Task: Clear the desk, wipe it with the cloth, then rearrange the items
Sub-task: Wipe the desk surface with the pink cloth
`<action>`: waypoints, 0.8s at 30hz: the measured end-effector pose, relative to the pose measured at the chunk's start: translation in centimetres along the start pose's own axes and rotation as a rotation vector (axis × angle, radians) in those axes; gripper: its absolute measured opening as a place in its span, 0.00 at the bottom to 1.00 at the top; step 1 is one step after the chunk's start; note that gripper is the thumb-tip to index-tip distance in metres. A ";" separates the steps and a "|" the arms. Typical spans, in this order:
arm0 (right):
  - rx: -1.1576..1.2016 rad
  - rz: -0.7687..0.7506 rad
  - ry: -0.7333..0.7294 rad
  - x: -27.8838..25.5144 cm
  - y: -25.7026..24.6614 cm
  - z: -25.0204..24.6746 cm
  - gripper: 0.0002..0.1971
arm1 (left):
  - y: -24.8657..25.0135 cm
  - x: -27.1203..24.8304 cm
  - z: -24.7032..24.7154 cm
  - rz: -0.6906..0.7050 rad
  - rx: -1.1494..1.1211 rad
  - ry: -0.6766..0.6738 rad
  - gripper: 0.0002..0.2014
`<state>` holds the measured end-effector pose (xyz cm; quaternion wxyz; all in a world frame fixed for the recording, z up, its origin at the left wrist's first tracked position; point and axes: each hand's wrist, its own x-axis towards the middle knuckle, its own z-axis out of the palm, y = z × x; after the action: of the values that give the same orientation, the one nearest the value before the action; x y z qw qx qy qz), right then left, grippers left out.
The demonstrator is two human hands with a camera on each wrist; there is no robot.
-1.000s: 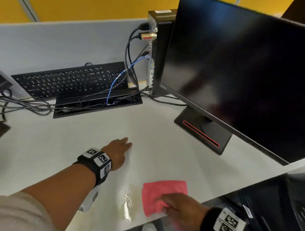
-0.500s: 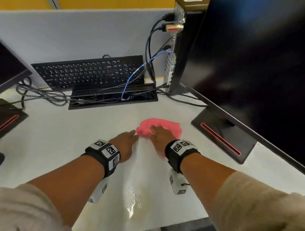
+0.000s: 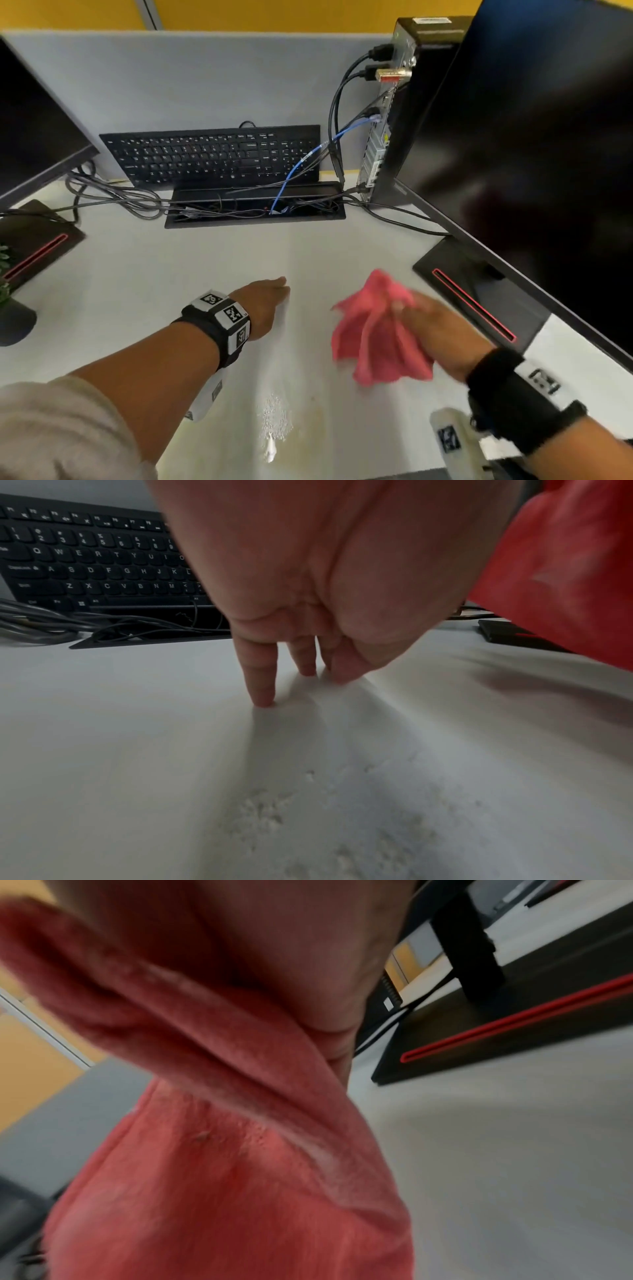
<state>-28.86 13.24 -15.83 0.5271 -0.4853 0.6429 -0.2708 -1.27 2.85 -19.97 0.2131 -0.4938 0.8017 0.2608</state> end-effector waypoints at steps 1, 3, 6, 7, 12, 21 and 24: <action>0.019 -0.007 0.080 1.5 -0.5 -1.0 0.21 | -0.1 0.1 -0.1 -0.001 -0.012 0.004 0.39; -0.060 0.036 0.182 5.3 -1.4 -1.4 0.22 | -0.4 0.3 -0.2 -0.012 -0.027 0.013 0.38; -0.205 0.082 0.133 9.0 -2.0 2.3 0.17 | -0.6 0.5 -0.2 -0.016 -0.053 0.042 0.36; -0.293 0.080 0.126 9.4 -2.1 4.1 0.14 | -0.6 0.5 -0.2 -0.016 -0.060 0.054 0.36; -0.356 0.070 0.131 5.4 -1.8 10.7 0.09 | -0.9 0.4 -0.1 0.017 -0.043 0.092 0.33; -0.076 0.207 -0.315 -1.3 -1.0 9.3 0.11 | -1.3 -0.3 0.3 -0.018 -0.077 0.070 0.35; -0.088 0.125 0.012 3.0 -2.6 5.9 0.12 | -1.4 -0.3 0.0 -0.021 -0.083 0.062 0.37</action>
<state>-22.30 10.47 -16.59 0.5174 -0.4653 0.6863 -0.2117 0.13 2.48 -20.11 0.1703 -0.5183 0.7913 0.2760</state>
